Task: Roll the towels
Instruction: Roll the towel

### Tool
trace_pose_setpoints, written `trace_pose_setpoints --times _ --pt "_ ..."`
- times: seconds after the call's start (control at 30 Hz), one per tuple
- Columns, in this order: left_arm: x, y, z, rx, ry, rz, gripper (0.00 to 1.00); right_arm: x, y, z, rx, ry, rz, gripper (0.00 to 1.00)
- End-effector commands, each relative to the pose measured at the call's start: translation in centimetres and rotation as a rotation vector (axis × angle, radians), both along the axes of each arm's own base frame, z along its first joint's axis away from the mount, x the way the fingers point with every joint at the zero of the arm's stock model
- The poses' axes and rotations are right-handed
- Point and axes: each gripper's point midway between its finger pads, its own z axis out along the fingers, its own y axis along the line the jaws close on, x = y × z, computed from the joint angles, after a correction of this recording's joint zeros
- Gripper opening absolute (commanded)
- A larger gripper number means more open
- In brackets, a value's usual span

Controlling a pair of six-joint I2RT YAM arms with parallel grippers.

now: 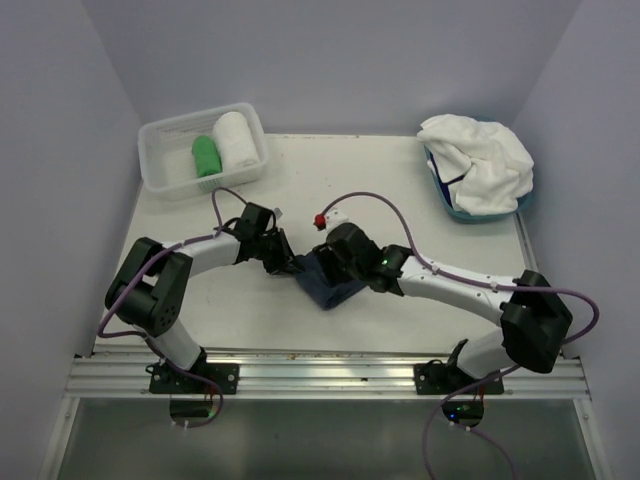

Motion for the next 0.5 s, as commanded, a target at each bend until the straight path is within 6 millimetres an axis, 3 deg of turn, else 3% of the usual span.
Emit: trace_pose_setpoints --times 0.0,0.27,0.47 --pt "-0.2 0.3 -0.5 0.040 0.028 0.007 0.00 -0.9 2.1 0.8 -0.100 -0.111 0.135 0.61" --pt "-0.1 0.3 -0.4 0.042 0.028 0.010 0.00 -1.9 7.3 -1.1 -0.193 -0.188 0.280 0.60" --pt "-0.1 0.3 -0.2 0.042 0.027 0.010 0.00 -2.6 9.6 -3.0 -0.187 -0.166 0.320 0.60"
